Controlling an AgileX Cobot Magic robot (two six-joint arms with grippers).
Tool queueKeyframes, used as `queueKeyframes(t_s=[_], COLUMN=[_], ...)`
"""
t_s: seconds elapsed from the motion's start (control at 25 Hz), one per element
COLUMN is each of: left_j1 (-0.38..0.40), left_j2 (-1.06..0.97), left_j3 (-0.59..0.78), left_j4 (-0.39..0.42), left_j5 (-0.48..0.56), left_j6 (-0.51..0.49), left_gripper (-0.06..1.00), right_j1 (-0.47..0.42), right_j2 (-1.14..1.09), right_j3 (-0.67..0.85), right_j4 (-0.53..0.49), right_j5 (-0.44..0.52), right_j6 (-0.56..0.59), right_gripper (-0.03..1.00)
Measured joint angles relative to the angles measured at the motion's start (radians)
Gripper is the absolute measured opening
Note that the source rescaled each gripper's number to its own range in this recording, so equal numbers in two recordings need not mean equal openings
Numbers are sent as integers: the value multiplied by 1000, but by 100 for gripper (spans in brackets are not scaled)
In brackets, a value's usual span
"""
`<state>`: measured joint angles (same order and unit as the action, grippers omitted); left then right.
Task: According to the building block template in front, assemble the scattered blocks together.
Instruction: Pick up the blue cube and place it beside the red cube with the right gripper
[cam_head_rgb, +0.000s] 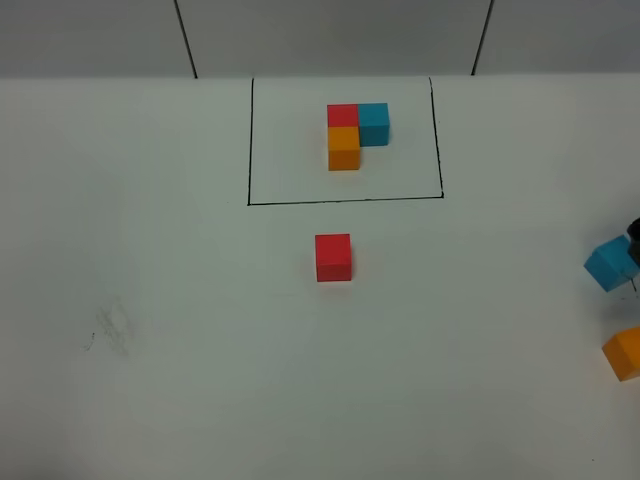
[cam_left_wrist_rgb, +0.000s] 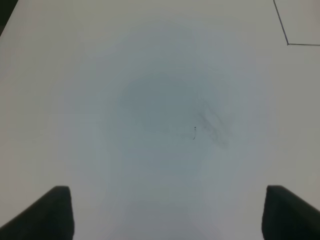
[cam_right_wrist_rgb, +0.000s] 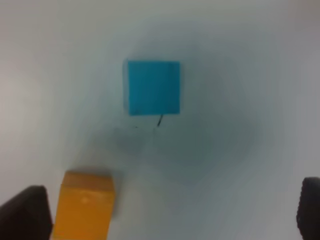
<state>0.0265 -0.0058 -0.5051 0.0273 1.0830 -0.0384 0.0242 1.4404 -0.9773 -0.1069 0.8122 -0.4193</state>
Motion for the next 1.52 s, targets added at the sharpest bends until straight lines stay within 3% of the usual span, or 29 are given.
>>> queueKeyframes(t_s=[0.48, 1.52], left_j1=[0, 0], left_j2=[0, 0], left_j3=[0, 0], left_j4=[0, 0], left_j5=[0, 0], left_j6=[1, 2], left_gripper=[72, 72], right_j1=[-10, -50], right_j2=[189, 464], right_j3=[-63, -69], right_j4=[49, 68], right_j5=[-38, -236], right_j6=[-74, -100], right_gripper=[100, 93])
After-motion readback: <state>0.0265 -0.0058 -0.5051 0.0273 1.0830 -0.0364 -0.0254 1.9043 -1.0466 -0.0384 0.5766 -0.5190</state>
